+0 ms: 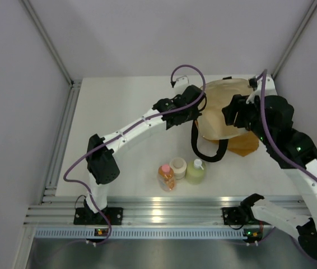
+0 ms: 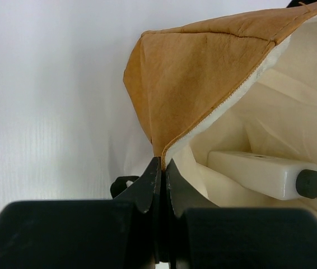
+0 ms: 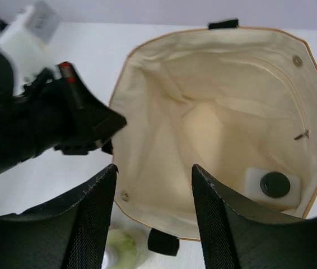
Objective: Take the personal care products out of the canvas bag
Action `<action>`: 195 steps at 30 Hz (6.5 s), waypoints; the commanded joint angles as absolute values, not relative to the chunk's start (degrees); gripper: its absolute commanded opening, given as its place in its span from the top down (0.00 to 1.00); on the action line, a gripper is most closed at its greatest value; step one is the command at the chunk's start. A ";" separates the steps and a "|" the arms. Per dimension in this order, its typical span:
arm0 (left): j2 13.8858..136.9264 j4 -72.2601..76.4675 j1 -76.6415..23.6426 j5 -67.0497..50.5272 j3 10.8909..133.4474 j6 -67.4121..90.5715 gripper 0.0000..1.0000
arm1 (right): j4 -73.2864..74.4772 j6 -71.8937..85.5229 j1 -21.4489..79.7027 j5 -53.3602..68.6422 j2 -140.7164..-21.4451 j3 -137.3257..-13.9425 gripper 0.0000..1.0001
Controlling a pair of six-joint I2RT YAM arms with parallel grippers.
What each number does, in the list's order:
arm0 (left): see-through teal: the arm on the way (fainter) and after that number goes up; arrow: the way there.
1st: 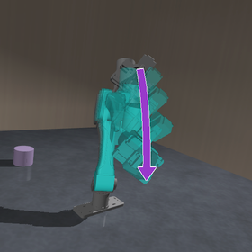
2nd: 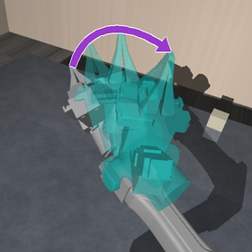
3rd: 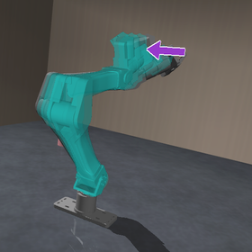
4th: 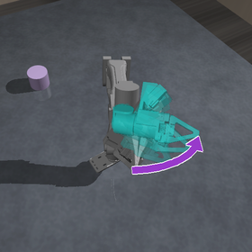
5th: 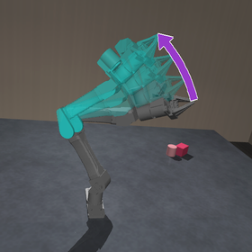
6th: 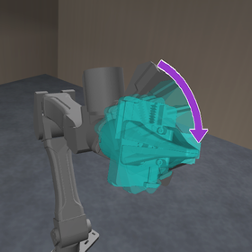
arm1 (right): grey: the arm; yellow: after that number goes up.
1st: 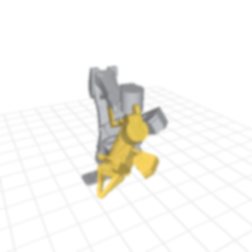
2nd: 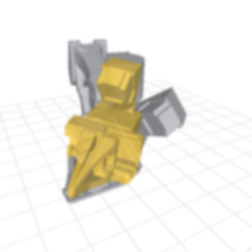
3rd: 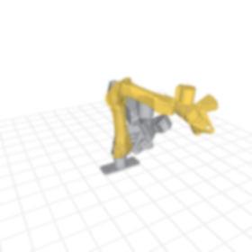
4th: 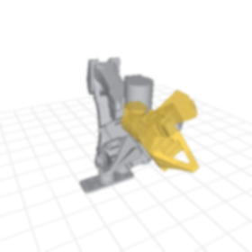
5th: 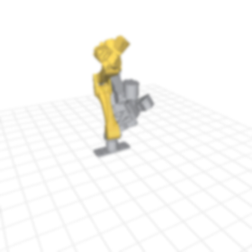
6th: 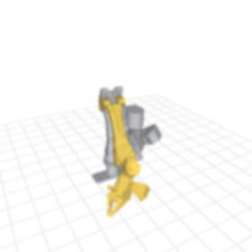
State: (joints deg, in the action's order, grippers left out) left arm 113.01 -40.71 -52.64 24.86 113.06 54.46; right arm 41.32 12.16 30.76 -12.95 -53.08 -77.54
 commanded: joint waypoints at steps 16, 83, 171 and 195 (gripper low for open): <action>114.87 -39.99 -59.76 37.18 119.27 50.71 1.00 | 59.24 22.06 13.62 -20.21 -61.00 -69.96 0.40; 115.75 -39.81 -62.75 37.71 114.87 50.98 1.00 | 42.10 52.10 6.50 -38.93 -75.32 -62.49 0.00; 108.46 -39.99 -62.58 39.20 123.31 42.72 0.01 | 23.37 4.04 9.05 -3.70 -53.17 -71.36 1.00; 80.97 -44.47 -36.48 34.63 97.48 33.57 0.02 | 27.16 -5.09 12.12 28.20 -55.63 -87.71 1.00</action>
State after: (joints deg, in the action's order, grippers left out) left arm 85.41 -42.57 -38.02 35.35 100.88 35.75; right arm 36.42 -1.54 9.76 18.04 -55.81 -82.96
